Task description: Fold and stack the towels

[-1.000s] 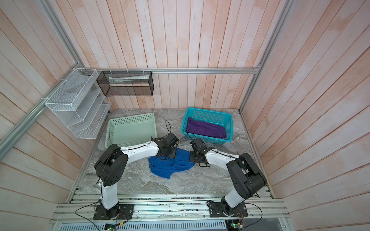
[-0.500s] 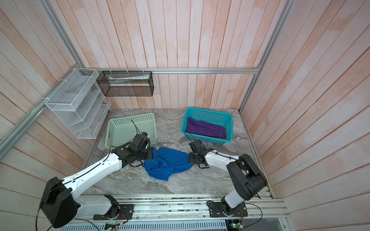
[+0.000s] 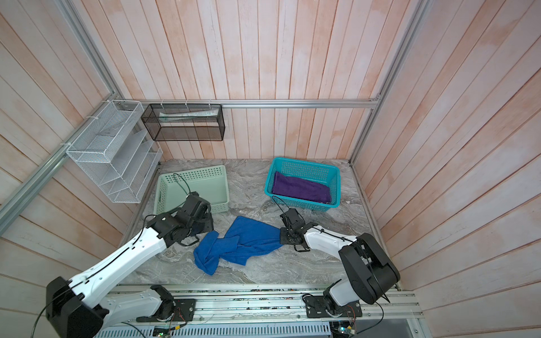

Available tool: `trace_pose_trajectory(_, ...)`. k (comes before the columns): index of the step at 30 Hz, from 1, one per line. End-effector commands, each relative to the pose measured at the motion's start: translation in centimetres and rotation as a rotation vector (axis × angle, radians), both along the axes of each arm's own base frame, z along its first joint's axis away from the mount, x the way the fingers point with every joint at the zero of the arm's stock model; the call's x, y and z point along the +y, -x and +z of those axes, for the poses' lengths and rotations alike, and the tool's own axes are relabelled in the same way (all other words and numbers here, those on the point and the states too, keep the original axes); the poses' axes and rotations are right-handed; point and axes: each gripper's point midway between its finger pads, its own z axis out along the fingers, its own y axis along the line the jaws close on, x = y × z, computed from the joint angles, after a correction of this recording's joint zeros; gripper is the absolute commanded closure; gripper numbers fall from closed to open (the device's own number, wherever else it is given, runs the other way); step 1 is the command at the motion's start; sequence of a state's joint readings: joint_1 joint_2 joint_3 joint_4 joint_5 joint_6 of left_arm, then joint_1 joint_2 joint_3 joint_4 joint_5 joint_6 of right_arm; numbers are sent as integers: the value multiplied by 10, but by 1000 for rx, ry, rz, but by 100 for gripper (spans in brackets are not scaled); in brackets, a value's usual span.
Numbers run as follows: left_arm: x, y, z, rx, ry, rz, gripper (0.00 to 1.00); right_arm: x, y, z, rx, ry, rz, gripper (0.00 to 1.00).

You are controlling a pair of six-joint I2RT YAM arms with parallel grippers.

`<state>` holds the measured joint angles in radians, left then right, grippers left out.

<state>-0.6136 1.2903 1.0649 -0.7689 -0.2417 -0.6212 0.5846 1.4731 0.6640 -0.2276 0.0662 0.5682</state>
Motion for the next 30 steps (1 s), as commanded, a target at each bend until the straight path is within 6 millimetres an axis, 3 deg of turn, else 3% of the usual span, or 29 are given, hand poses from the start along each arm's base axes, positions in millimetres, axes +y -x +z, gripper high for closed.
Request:
trace_pose_trajectory(1,-51,-32,-12,-17,-9,-195,43,-8,3,-3,2,30,3,100)
trace_pose_trajectory(5,-87,-57,-54,64,-73,-308,42,-9,4,-8,30,57,15,100)
trace_pose_trajectory(8,-100,-71,-85,119,-125,-351,42,-9,4,-8,34,59,13,100)
trace_pose_trajectory(13,-98,-85,-133,220,-165,-354,41,-8,4,-6,30,48,1,100)
trace_pose_trajectory(19,-92,-78,-162,302,-56,-346,46,-12,6,-4,28,64,0,100)
trace_pose_trajectory(21,-90,-73,-169,321,-47,-346,50,-13,5,-2,20,66,0,100)
trace_pose_trajectory(25,-86,-64,-182,359,-56,-340,73,-13,1,5,2,72,1,100)
trace_pose_trajectory(30,-88,-63,-167,337,-63,-339,98,-13,-3,20,-38,67,7,100)
